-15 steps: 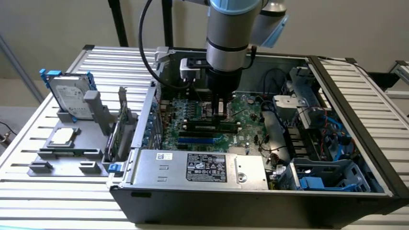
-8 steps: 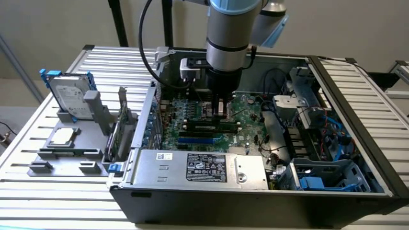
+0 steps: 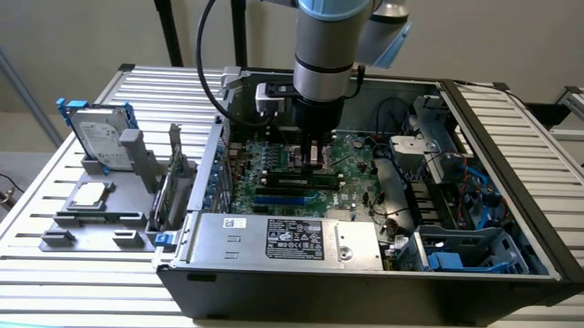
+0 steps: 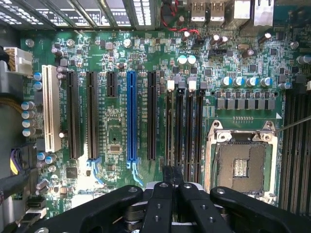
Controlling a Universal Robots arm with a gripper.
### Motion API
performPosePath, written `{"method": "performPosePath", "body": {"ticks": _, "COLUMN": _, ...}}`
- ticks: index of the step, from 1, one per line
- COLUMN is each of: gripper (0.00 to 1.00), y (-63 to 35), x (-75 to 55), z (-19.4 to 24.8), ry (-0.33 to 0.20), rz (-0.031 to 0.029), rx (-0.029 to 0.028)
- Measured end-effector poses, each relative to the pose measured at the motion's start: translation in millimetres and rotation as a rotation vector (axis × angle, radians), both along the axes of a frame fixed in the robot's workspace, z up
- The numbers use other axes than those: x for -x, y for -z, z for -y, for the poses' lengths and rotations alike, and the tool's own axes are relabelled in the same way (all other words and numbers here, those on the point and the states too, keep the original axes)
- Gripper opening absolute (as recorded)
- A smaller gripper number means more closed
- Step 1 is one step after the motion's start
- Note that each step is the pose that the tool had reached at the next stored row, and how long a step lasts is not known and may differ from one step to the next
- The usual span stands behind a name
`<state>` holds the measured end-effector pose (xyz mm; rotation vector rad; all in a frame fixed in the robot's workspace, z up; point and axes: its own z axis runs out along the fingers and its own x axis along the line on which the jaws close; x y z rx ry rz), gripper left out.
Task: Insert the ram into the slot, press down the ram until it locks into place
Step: 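Insert the ram into the slot, then press down the ram until it locks into place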
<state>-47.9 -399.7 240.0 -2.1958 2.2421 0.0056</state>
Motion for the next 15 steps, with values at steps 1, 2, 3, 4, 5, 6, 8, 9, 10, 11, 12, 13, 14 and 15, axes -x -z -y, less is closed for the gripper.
{"method": "performPosePath", "body": {"ticks": 1, "gripper": 0.1, "y": 0.0, "x": 1.0, "z": -0.1, "ry": 0.0, "rz": 0.0, "rx": 0.0}}
{"method": "performPosePath", "body": {"ticks": 2, "gripper": 0.1, "y": 0.0, "x": 1.2, "z": -0.1, "ry": 0.0, "rz": 0.0001, "rx": -0.0001}}
{"method": "performPosePath", "body": {"ticks": 3, "gripper": 0.1, "y": 0.0, "x": 1.3, "z": -0.1, "ry": 0.0, "rz": 0.0, "rx": -0.0001}}
{"method": "performPosePath", "body": {"ticks": 4, "gripper": 0.1, "y": 0.1, "x": 1.2, "z": -0.2, "ry": 0.0, "rz": 0.0001, "rx": -0.0002}}
{"method": "performPosePath", "body": {"ticks": 5, "gripper": 0.1, "y": 0.2, "x": 1.2, "z": -0.2, "ry": 0.0, "rz": 0.0001, "rx": -0.0001}}
{"method": "performPosePath", "body": {"ticks": 6, "gripper": 0.1, "y": 0.5, "x": 1.2, "z": -0.3, "ry": 0.0, "rz": 0.0002, "rx": -0.0003}}
{"method": "performPosePath", "body": {"ticks": 8, "gripper": 0.1, "y": 1.5, "x": 1.3, "z": -0.7, "ry": 0.0, "rz": 0.0001, "rx": -0.0006}}
{"method": "performPosePath", "body": {"ticks": 9, "gripper": 0.1, "y": 2.1, "x": 1.3, "z": -0.9, "ry": 0.0, "rz": 0.0001, "rx": -0.0008}}
{"method": "performPosePath", "body": {"ticks": 10, "gripper": 0.1, "y": 2.8, "x": 1.2, "z": -1.2, "ry": 0.0, "rz": 0.0001, "rx": -0.001}}
{"method": "performPosePath", "body": {"ticks": 11, "gripper": 0.1, "y": 3.3, "x": 1.3, "z": -1.4, "ry": 0.0, "rz": 0.0, "rx": -0.001}}
{"method": "performPosePath", "body": {"ticks": 12, "gripper": 0.1, "y": 3.7, "x": 1.2, "z": -1.6, "ry": 0.0, "rz": 0.0001, "rx": -0.0011}}
{"method": "performPosePath", "body": {"ticks": 13, "gripper": 0.1, "y": 4.2, "x": 1.2, "z": -1.8, "ry": 0.0, "rz": 0.0001, "rx": -0.0011}}
{"method": "performPosePath", "body": {"ticks": 14, "gripper": 0.1, "y": 4.6, "x": 1.2, "z": -1.9, "ry": 0.0, "rz": 0.0001, "rx": -0.0011}}
{"method": "performPosePath", "body": {"ticks": 15, "gripper": 0.1, "y": 5.1, "x": 1.3, "z": -2.1, "ry": 0.0, "rz": 0.0001, "rx": -0.0011}}
